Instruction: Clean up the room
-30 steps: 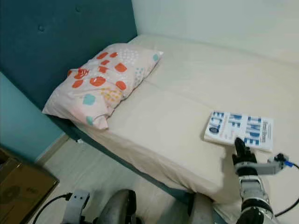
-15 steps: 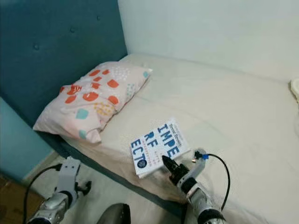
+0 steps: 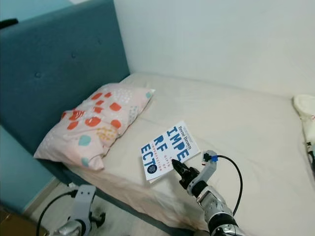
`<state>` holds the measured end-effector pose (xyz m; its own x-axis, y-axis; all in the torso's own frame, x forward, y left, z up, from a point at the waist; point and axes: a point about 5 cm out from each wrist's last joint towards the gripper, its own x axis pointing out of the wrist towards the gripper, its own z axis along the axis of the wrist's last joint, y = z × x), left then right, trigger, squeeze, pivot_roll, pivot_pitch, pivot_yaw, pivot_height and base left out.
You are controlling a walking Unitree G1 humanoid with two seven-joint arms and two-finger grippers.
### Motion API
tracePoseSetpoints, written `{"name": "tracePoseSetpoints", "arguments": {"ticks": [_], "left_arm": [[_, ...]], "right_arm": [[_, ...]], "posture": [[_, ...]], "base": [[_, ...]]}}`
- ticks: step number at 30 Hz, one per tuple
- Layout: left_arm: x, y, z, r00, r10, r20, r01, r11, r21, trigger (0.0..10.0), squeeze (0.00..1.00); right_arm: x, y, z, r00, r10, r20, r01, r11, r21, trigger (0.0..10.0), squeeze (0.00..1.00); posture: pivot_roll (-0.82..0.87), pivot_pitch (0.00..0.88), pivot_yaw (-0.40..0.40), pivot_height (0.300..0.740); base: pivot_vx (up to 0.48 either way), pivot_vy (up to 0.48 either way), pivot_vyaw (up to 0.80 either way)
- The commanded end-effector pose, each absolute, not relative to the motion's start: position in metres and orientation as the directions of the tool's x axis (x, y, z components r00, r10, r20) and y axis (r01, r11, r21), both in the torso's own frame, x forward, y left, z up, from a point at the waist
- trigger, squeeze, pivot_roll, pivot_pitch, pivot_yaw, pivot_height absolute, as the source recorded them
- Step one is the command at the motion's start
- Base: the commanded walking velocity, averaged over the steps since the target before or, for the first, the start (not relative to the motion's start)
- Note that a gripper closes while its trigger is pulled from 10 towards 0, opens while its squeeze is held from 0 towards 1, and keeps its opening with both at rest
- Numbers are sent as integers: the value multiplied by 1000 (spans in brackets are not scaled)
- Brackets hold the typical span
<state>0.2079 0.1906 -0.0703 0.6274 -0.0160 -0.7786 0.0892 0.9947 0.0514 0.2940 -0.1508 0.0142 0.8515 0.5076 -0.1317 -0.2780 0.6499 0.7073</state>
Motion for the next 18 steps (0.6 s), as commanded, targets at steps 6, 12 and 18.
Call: {"name": "tracePoseSetpoints", "arguments": {"ticks": [6, 12, 18], "left_arm": [[188, 190, -81, 556, -49, -830, 181, 981, 63, 10000, 0], [193, 191, -78, 565, -47, -824, 173, 983, 63, 10000, 0], [242, 198, -47, 726, -24, -688, -29, 997, -65, 10000, 0]], "right_arm": [[293, -137, 10, 826, 532, -188, -297, 693, 657, 0, 0], [290, -131, 4, 794, 544, -271, -330, 760, 559, 9412, 0], [282, -137, 3, 669, 667, -327, -536, 738, 409, 10000, 0]], "posture": [[46, 0, 23, 698], [53, 0, 24, 717], [45, 0, 20, 721]], "base": [[0, 0, 0], [0, 0, 0], [0, 0, 0]]}}
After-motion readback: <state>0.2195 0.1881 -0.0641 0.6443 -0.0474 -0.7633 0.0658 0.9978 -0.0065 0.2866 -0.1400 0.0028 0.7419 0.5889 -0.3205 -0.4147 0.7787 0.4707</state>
